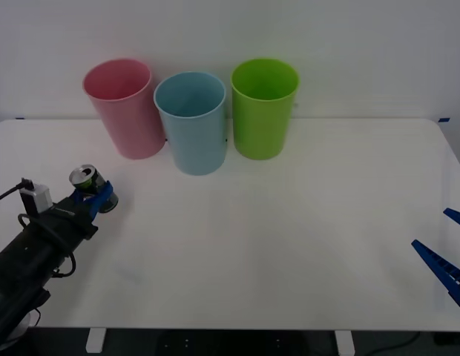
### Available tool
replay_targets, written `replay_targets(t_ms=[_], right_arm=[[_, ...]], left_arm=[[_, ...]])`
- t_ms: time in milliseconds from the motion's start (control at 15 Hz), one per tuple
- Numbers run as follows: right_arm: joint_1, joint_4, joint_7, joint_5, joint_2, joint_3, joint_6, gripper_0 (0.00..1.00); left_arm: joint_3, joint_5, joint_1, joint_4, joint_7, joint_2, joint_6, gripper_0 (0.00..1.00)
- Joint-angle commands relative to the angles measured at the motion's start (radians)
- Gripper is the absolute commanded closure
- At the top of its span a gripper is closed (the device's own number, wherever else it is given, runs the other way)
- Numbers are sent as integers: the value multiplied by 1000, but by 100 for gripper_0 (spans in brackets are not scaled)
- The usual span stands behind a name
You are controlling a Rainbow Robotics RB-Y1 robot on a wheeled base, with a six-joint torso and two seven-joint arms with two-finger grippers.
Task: Grasp the object on the table and drop it into the matching bin: aluminum can to the light blue bin, PET bottle to the pink bin.
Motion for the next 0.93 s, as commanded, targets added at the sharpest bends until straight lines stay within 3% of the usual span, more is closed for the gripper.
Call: replay_targets(t_ms=[67, 333, 933], right_arm=[[0, 0, 0, 0, 0, 0, 0, 0], [0, 0, 0, 0, 0, 0, 0, 0], [0, 0, 0, 0, 0, 0, 0, 0]], left_arm=[[0, 19, 21, -79, 22, 0, 1, 100], [4, 25, 22, -160, 68, 0, 3, 100], [12, -81, 10, -394, 407, 0, 67, 100]])
